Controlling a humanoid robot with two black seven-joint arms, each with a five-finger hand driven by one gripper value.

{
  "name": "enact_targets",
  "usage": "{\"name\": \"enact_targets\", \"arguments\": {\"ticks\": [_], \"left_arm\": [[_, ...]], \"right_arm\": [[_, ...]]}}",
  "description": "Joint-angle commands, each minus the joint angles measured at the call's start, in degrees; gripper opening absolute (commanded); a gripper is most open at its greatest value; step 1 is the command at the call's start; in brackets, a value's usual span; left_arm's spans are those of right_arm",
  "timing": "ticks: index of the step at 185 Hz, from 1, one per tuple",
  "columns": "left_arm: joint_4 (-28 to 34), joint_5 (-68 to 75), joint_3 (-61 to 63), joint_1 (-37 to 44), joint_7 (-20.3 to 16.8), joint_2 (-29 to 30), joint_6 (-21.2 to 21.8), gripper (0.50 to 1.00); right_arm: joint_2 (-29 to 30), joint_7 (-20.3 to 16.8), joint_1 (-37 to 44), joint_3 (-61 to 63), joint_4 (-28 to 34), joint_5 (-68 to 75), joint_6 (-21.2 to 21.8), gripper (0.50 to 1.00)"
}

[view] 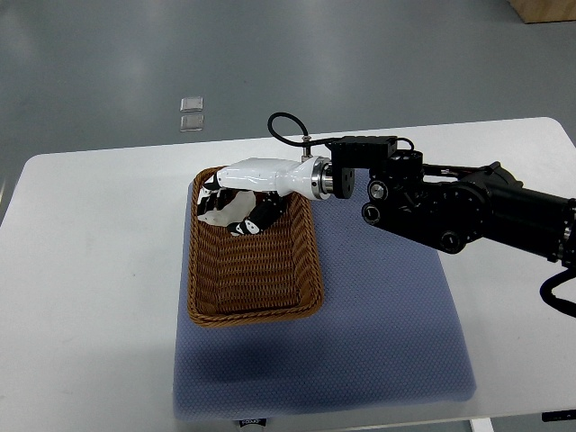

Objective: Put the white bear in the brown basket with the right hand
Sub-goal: 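Open the right hand to drop the bear into the basket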

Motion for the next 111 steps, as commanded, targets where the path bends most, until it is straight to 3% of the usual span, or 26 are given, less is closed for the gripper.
{"name": "enact_targets", "arguments": {"ticks": [1,58,111], "left_arm": [[0.0,0.01,0.0,0.05,0.0,0.0,0.02,1.0],[0.0,0.01,0.0,0.06,0.0,0.0,0.02,1.0],[0.0,0.01,0.0,-0.03,0.0,0.0,0.02,1.0]], "right_arm": [[-0.04,-0.06,-0.13,0.32,-1.01,0.47,-0.03,0.94],[-0.75,-0.06,-0.39,5.51,-1.19,3.37,0.32,0.94],[-3.56,-0.23,-3.46,9.29,-3.12,14.7,0.41,0.938]]}}
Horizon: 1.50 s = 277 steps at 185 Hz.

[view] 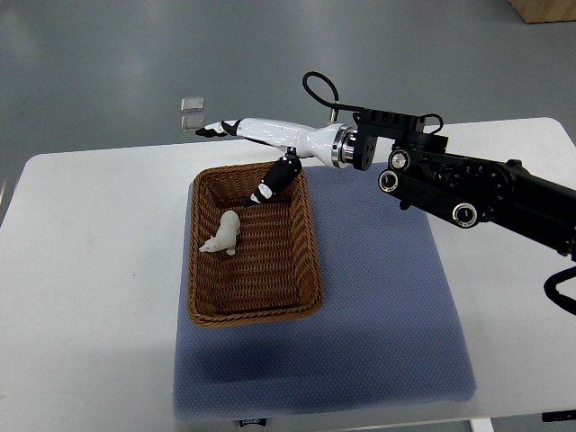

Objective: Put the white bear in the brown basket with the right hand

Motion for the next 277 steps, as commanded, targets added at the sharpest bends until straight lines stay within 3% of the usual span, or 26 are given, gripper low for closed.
{"name": "enact_targets", "arguments": {"ticks": [1,39,77,122,139,277], "left_arm": [[0.0,0.01,0.0,-0.03,0.0,0.0,0.01,1.0],[0.0,0.01,0.0,-0.03,0.0,0.0,0.01,1.0],[0.0,0.01,0.0,-0.03,0.0,0.0,0.01,1.0],[0.0,0.01,0.0,-0.03,0.0,0.0,0.01,1.0],[0.0,0.01,0.0,-0.03,0.0,0.0,0.01,1.0],[0.0,-0.08,0.0,0.06,0.0,0.0,0.01,1.0]], "right_arm": [[-0.9,-0.04,-1.47,1.55,-0.74,4.4,-0.18,0.938],[-2.13,-2.67,-5.77,7.61,-4.08,17.58,0.44,0.938],[-5.21,-10.58,-9.64,9.46,-4.43,37.44,0.0,0.938],[-8.55,-11.55,-12.45,9.28,-6.19,64.34,0.26,0.94],[-8.46,-14.01,-12.63,9.37,-8.21,70.58,0.96,0.94],[-7.58,-13.84,-15.18,9.46,-8.91,72.95,0.88,0.94]]}}
